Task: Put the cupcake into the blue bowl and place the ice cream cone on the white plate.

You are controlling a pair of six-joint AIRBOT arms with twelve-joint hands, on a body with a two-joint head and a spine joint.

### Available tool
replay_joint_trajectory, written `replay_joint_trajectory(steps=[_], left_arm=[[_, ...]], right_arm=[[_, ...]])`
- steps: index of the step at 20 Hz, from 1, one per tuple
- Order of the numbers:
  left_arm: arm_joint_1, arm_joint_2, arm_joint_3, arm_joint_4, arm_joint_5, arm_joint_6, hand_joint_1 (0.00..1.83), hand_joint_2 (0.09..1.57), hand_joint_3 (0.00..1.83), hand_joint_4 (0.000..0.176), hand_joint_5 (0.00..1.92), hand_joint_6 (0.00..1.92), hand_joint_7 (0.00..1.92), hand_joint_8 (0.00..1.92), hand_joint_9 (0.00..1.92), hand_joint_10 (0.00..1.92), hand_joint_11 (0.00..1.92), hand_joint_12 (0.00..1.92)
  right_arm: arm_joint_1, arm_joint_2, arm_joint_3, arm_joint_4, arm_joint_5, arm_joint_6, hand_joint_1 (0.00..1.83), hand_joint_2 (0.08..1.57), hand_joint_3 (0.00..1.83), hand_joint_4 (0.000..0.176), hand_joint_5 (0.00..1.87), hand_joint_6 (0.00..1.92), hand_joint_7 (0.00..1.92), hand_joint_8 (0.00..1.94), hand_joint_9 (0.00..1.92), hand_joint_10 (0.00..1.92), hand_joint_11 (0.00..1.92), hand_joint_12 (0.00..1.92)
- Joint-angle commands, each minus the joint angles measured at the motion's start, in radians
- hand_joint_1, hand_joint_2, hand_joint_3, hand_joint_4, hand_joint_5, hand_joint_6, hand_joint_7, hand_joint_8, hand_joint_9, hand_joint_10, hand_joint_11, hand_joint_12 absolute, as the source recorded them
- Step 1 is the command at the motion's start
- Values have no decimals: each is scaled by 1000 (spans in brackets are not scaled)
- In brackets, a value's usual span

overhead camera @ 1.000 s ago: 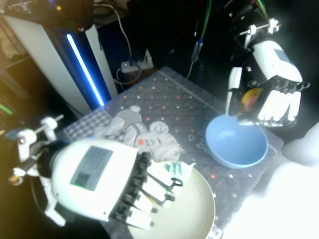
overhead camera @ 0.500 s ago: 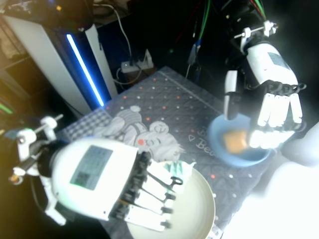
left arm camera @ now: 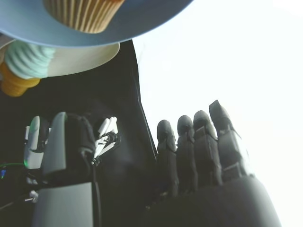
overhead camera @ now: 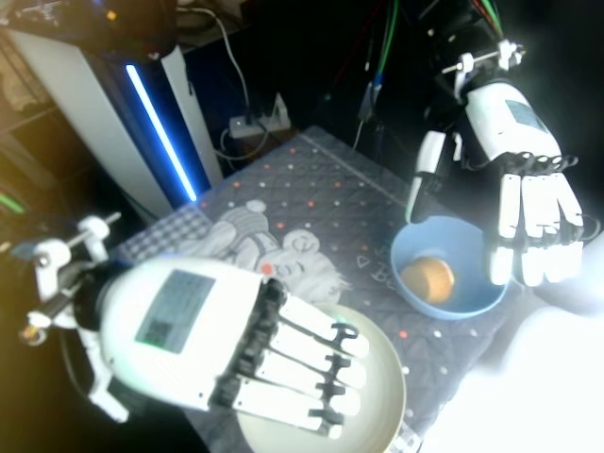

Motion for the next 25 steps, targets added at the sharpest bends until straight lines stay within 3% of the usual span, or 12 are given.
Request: replay_joint_trajectory(steps=[1,2,4,7,10,13,16,19,20,23,24,25], left_arm=[[-18,12,-6,-50,-110,-4,1097,880,0,58,475,1,362,1,328,6,0,842],[-19,29,-20,-64,-137,-5,1133,881,0,26,487,3,400,9,366,13,0,947],[-18,58,-44,-92,-179,3,1153,883,0,27,471,3,393,3,344,8,0,884],[-3,157,-144,-178,-294,71,1032,899,1,75,403,2,318,2,260,0,0,589],[75,264,-251,-343,-478,163,940,935,0,65,356,0,318,0,245,0,106,419],[179,322,-320,-462,-658,204,893,921,0,31,326,0,317,1,288,1,99,728],[326,388,-418,-576,-869,279,879,1021,16,86,280,0,262,0,265,1,11,742],[421,419,-485,-617,-1021,333,792,1026,1,81,224,1,217,7,188,5,0,506],[431,419,-503,-606,-1063,336,759,1026,0,64,145,0,254,5,233,3,68,444],[427,418,-528,-582,-1112,349,509,1076,8,22,0,0,59,0,189,0,156,342],[427,419,-530,-581,-1137,349,493,1137,0,7,0,0,23,0,130,0,99,383],[426,419,-530,-581,-1150,349,523,1121,1,0,20,3,28,0,144,4,43,477]], right_arm=[[19,1,-11,11,148,1,829,879,1,0,606,0,610,0,561,3,124,1062],[19,8,-30,11,179,1,856,879,0,0,584,0,589,2,576,4,151,984],[19,29,-56,12,227,1,872,885,0,0,568,1,575,5,570,4,176,887],[19,110,-132,40,372,1,798,904,0,0,551,0,584,0,598,1,274,687],[-13,182,-218,58,543,1,821,996,0,0,497,0,532,0,553,0,270,651],[-74,242,-295,69,709,1,880,999,7,0,409,0,475,0,514,1,345,397],[-166,294,-380,97,904,0,757,988,0,36,322,0,439,0,477,0,321,306],[-300,323,-437,173,1100,-18,782,967,0,9,342,1,521,4,567,9,424,304],[-359,324,-451,213,1188,-19,669,1001,0,26,299,0,507,0,572,2,458,259],[-446,329,-481,276,1327,-19,466,1193,10,0,483,11,562,5,681,6,467,370],[-446,338,-493,277,1327,-25,372,1239,8,0,683,35,636,12,688,6,304,665],[-446,343,-497,273,1327,-25,474,1241,3,35,619,8,637,3,713,11,205,944]])
